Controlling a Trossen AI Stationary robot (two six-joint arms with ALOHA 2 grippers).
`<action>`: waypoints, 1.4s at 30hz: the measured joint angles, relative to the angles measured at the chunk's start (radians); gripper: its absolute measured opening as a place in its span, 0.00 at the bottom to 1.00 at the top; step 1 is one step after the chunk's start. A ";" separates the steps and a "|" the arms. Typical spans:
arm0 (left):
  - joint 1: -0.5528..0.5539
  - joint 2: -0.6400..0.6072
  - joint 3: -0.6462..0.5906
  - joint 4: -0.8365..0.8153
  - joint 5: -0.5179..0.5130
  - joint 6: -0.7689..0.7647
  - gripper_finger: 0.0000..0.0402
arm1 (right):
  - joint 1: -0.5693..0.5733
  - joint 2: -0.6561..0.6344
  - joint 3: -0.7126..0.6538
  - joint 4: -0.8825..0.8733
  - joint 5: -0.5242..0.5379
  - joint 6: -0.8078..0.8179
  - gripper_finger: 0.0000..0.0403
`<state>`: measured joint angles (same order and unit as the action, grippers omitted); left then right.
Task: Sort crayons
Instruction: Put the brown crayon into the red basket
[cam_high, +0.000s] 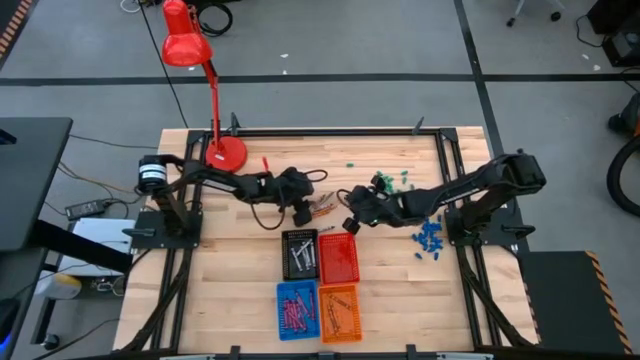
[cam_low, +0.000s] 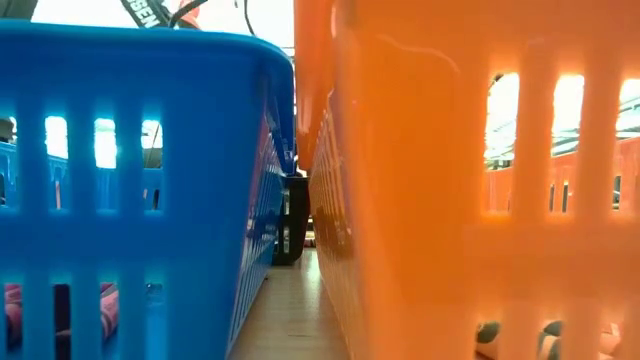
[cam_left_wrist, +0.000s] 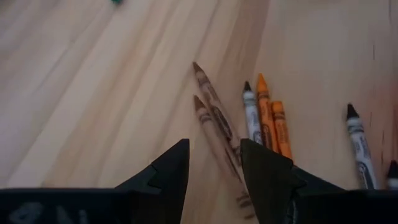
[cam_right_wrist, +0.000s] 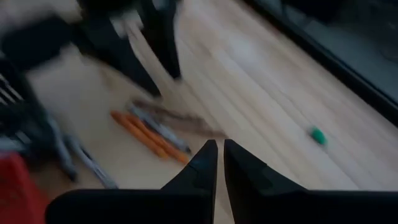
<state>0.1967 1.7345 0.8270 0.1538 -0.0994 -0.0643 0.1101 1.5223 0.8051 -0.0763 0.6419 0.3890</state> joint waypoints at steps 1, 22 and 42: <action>-0.002 0.010 0.008 -0.010 0.000 0.000 0.39 | 0.000 0.002 -0.020 0.076 -0.004 -0.025 0.08; 0.036 0.147 0.083 -0.022 -0.004 -0.053 0.39 | -0.086 0.030 -0.127 0.409 -0.163 -0.367 0.08; 0.049 0.143 0.085 -0.143 0.000 -0.047 0.07 | -0.109 0.030 -0.127 0.404 -0.192 -0.442 0.08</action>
<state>0.2459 1.8774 0.9115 0.0107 -0.0998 -0.1115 0.0006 1.5528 0.6777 0.3279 0.4503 -0.0528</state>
